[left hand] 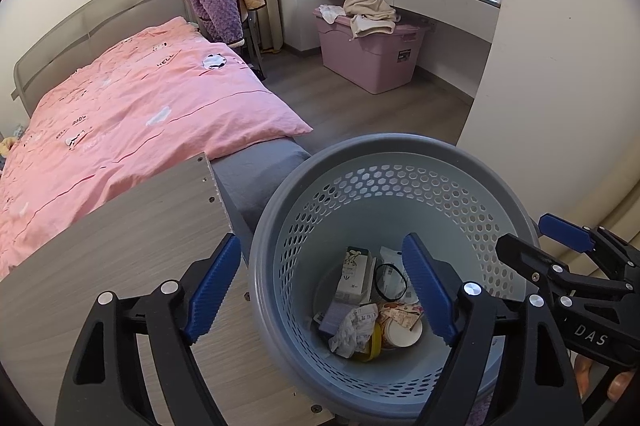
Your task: Collect trash
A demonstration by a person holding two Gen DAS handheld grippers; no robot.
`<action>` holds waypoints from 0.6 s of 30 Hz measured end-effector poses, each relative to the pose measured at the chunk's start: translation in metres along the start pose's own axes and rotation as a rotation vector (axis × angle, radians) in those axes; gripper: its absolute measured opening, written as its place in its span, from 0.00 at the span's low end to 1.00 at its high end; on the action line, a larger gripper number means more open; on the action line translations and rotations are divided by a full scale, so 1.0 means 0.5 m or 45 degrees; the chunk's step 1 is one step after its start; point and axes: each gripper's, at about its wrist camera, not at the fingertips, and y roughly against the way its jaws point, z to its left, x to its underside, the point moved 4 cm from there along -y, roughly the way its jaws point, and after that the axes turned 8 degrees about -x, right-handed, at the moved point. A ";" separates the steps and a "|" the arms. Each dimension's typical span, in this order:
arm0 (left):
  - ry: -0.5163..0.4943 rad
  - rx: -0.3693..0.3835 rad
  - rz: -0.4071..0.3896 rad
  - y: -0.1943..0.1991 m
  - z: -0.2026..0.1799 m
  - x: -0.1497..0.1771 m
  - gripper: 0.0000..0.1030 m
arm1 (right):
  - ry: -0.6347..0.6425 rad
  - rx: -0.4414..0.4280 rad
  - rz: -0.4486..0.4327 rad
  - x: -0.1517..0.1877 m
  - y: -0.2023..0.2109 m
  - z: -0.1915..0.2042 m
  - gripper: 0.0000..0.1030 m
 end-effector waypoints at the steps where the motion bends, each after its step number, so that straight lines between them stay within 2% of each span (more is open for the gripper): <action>1: 0.000 -0.001 0.000 0.000 0.000 0.000 0.77 | 0.000 0.000 0.000 0.000 0.000 0.000 0.74; 18: 0.009 -0.010 -0.006 0.000 0.007 0.003 0.80 | -0.012 -0.004 -0.009 0.001 0.003 -0.003 0.81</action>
